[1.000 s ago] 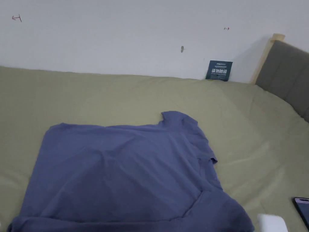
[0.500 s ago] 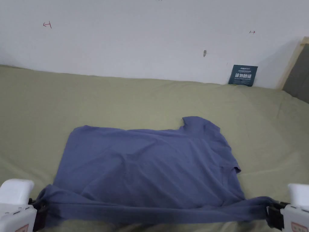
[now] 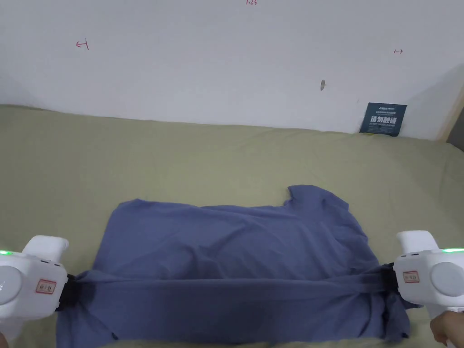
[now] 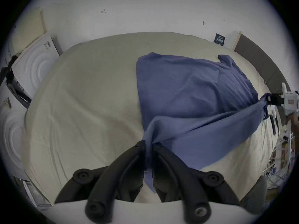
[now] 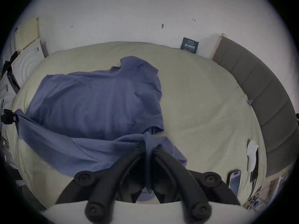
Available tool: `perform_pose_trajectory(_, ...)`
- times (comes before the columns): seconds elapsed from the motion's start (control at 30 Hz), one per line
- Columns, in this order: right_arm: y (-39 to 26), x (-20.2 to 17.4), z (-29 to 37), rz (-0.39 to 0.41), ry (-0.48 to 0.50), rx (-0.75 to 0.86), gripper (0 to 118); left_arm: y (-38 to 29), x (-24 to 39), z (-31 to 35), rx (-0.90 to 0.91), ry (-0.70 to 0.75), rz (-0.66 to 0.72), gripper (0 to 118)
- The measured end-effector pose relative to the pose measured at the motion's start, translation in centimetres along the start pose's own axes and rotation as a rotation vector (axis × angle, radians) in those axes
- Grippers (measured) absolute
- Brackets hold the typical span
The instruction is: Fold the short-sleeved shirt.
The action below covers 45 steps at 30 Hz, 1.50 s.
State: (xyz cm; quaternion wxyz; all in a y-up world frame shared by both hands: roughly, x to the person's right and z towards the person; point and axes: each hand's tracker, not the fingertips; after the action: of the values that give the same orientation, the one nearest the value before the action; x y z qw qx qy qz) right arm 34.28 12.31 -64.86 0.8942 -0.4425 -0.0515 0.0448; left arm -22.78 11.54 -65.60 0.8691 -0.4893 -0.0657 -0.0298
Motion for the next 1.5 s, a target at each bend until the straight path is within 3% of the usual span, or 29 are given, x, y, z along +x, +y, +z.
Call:
perform_pose_trajectory(0.13, 0.6, -0.2, -2.3, -0.011, 0.000, -0.009, 8, 1.5, 1.3, -1.4, -0.038, 0.059, -0.090, 8)
perform_pose_trajectory(0.17, 0.7, -0.1, -2.7, -0.036, 0.010, 0.003, 17, 1.8, 1.6, -1.6, -0.035, 0.054, -0.105, 8)
perform_pose_trajectory(0.2, 0.8, 0.1, -2.8, -0.074, 0.034, 0.024, 37, 2.0, 1.9, -1.9, -0.029, 0.059, -0.102, 8)
perform_pose_trajectory(0.23, 0.9, 0.3, -2.7, -0.102, 0.047, 0.039, 67, 2.2, 2.0, -2.2, -0.026, 0.063, -0.101, 14)
perform_pose_trajectory(0.27, 0.8, 0.6, -2.4, -0.122, 0.055, 0.082, 75, 2.3, 1.9, -2.2, -0.020, 0.064, -0.097, 18)
perform_pose_trajectory(0.3, 0.7, 1.0, -1.8, -0.158, 0.069, 0.126, 75, 2.3, 1.9, -2.0, 0.000, 0.062, -0.071, 18)
perform_pose_trajectory(0.33, 0.5, 1.3, -0.8, -0.177, 0.058, 0.175, 85, 2.2, 1.9, -1.3, 0.024, 0.050, -0.047, 32)
perform_pose_trajectory(0.4, 0.1, 1.9, 1.9, -0.230, 0.105, 0.271, 85, 1.7, 1.6, 0.8, 0.094, 0.003, 0.009, 72)
perform_pose_trajectory(0.43, -0.1, 1.7, 3.7, -0.227, 0.105, 0.299, 85, 1.3, 1.8, 2.1, 0.135, -0.015, 0.017, 79)
perform_pose_trajectory(0.57, -3.4, 0.1, 10.6, -0.193, 0.087, 0.447, 85, -1.9, 4.1, 8.3, 0.356, 0.010, 0.054, 79)
perform_pose_trajectory(0.67, -7.7, -2.4, 14.8, -0.171, 0.079, 0.470, 83, -6.8, 6.7, 12.2, 0.566, -0.007, 0.121, 78)
perform_pose_trajectory(0.7, -9.2, -3.3, 15.7, -0.164, 0.068, 0.478, 79, -8.6, 7.8, 13.2, 0.598, 0.003, 0.161, 72)
perform_pose_trajectory(0.73, -10.7, -4.4, 16.7, -0.161, 0.048, 0.477, 48, -10.7, 8.9, 14.2, 0.635, 0.004, 0.188, 46)
perform_pose_trajectory(0.77, -12.5, -5.5, 17.4, -0.149, 0.024, 0.474, 5, -12.7, 9.9, 15.0, 0.654, 0.001, 0.207, 9)
perform_pose_trajectory(0.8, -14.0, -6.5, 17.9, -0.135, -0.004, 0.460, 1, -14.3, 10.0, 14.7, 0.650, 0.019, 0.230, 0)
perform_pose_trajectory(0.83, -15.5, -7.7, 18.6, -0.147, -0.059, 0.463, 1, -16.4, 11.1, 15.1, 0.659, 0.053, 0.242, 0)
perform_pose_trajectory(0.9, -18.4, -8.8, 19.4, -0.156, 0.034, 0.426, 1, -19.2, 12.0, 14.4, 0.531, 0.002, 0.228, 0)
perform_pose_trajectory(1.0, -20.7, -10.2, 19.1, -0.123, 0.071, 0.337, 1, -20.8, 11.9, 12.1, 0.421, 0.017, 0.173, 0)
perform_pose_trajectory(1.17, -20.6, -9.8, 18.7, -0.152, 0.104, 0.330, 1, -17.8, 9.1, 10.0, 0.372, 0.001, 0.332, 0)
perform_pose_trajectory(1.2, -20.3, -9.5, 18.6, -0.157, 0.108, 0.330, 1, -16.4, 8.5, 9.5, 0.366, 0.007, 0.321, 5)
perform_pose_trajectory(1.23, -20.1, -9.2, 18.4, -0.161, 0.106, 0.334, 1, -15.2, 7.8, 8.7, 0.347, 0.020, 0.312, 22)
perform_pose_trajectory(1.27, -19.7, -8.8, 18.2, -0.162, 0.101, 0.340, 1, -13.9, 7.1, 7.6, 0.332, 0.061, 0.293, 31)
perform_pose_trajectory(1.3, -19.2, -8.4, 18.0, -0.163, 0.090, 0.343, 1, -12.4, 6.3, 6.3, 0.288, 0.083, 0.275, 31)
perform_pose_trajectory(1.37, -18.4, -7.5, 17.4, -0.168, 0.068, 0.347, 1, -10.4, 5.7, 4.4, 0.211, 0.057, 0.296, 81)
perform_pose_trajectory(1.4, -18.0, -7.0, 17.2, -0.173, 0.055, 0.355, 1, -9.6, 5.2, 3.5, 0.215, 0.058, 0.297, 89)
perform_pose_trajectory(1.5, -16.6, -5.7, 16.1, -0.175, 0.019, 0.352, 1, -7.6, 4.8, 0.7, 0.168, 0.100, 0.258, 89)
